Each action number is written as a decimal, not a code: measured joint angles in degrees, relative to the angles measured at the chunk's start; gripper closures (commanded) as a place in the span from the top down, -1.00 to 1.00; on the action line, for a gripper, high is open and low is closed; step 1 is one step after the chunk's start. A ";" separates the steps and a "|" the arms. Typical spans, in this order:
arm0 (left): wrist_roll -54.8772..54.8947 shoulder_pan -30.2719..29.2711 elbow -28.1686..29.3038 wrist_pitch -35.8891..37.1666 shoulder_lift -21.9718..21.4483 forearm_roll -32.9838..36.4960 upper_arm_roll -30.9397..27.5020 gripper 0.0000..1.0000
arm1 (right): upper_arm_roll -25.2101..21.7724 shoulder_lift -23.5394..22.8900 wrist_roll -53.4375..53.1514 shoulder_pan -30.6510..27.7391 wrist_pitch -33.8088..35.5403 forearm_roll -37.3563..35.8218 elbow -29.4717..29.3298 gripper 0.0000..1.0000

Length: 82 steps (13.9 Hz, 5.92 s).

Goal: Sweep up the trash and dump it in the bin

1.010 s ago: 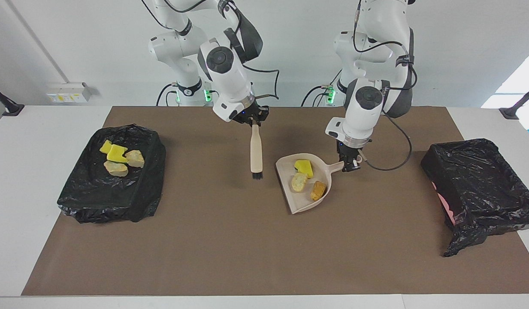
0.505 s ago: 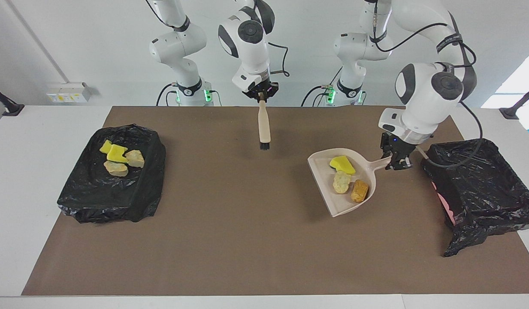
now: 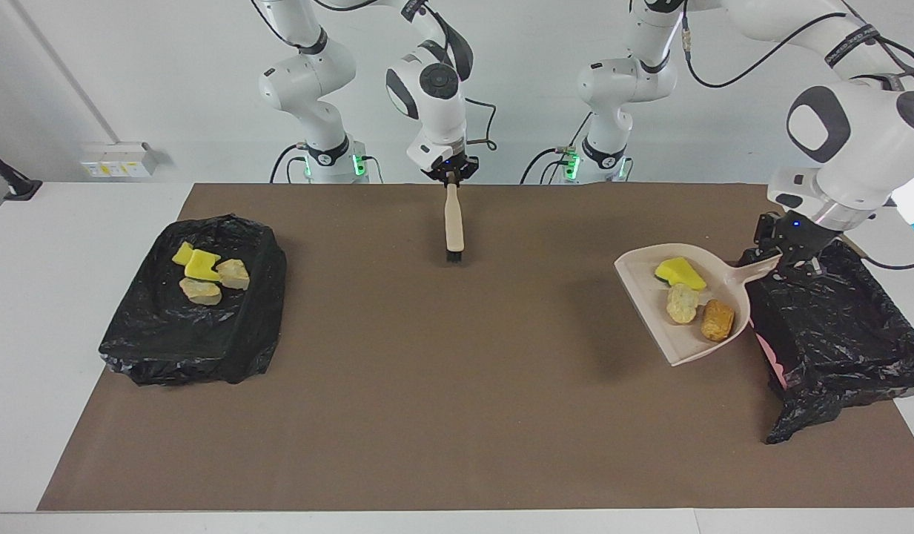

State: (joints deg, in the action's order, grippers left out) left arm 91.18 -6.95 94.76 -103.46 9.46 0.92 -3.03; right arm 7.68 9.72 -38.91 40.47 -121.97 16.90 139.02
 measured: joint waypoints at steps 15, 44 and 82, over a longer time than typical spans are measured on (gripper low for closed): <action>11.63 -12.87 -17.53 -6.04 13.03 31.96 1.17 -1.00 | -0.74 -4.01 -1.93 0.38 -6.55 -2.28 -1.47 1.00; -22.87 2.21 -4.72 8.90 1.44 36.83 2.10 -1.00 | -8.01 -3.06 21.30 -35.58 28.69 -16.99 -42.58 1.00; -121.97 36.53 1.63 -15.64 7.33 -9.51 0.10 1.00 | -13.56 -3.30 39.09 -37.90 28.63 -19.62 -40.19 1.00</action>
State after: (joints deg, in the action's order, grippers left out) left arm -30.79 29.58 96.38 -119.10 16.79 -8.59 -2.93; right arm -5.88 6.42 0.18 2.57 -93.34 -2.72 98.83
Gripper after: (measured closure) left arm 0.000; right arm 0.000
